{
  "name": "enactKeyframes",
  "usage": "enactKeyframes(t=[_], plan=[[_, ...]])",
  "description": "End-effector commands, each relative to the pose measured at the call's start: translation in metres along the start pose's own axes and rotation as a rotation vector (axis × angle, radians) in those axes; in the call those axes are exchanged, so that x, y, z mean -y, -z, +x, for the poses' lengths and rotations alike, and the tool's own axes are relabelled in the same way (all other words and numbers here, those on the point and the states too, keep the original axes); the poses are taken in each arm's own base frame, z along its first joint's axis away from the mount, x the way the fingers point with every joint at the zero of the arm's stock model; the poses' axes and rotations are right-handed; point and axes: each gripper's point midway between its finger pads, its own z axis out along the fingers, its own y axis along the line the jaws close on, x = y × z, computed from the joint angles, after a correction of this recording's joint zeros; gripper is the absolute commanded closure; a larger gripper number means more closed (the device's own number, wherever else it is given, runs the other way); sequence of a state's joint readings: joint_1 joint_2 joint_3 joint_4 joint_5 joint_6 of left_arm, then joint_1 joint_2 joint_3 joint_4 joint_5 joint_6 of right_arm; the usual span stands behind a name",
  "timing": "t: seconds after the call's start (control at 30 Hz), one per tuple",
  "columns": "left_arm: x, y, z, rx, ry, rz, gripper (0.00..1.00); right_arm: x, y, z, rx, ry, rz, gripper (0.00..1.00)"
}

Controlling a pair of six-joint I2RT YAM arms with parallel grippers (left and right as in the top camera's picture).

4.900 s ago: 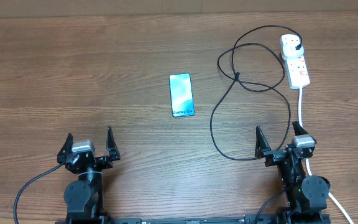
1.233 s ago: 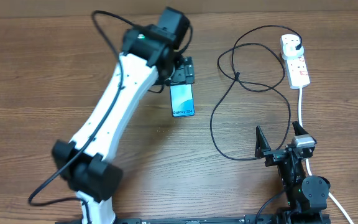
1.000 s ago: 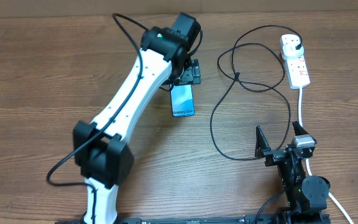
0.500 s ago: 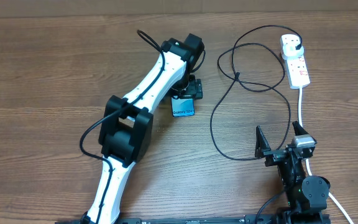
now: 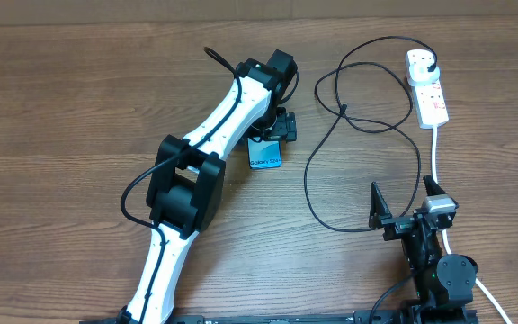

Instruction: Plug charger to phone and switch on socket

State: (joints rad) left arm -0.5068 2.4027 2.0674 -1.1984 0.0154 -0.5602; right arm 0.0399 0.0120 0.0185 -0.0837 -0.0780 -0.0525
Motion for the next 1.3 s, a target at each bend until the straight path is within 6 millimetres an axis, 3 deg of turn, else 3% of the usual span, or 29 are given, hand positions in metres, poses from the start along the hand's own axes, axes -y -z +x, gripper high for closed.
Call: enactKeyframes(t=[0.0, 0.2, 0.6, 1.27], plan=[[-0.005, -0.003, -0.008, 0.002, -0.006, 0.007, 0.0, 0.0, 0.0, 0.002, 0.002, 0.001, 0.001, 0.0], [-0.012, -0.003, -0.01, -0.009, 0.003, 0.01, 0.0, 0.0, 0.0, 0.002, 0.002, 0.001, 0.001, 0.0], [-0.002, -0.007, -0.008, 0.022, -0.01, -0.017, 0.0, 0.0, 0.0, 0.002, 0.002, 0.001, 0.001, 0.0], [-0.007, -0.016, -0.007, 0.019, -0.011, -0.045, 0.0, 0.0, 0.0, 0.002, 0.002, 0.001, 0.001, 0.0]])
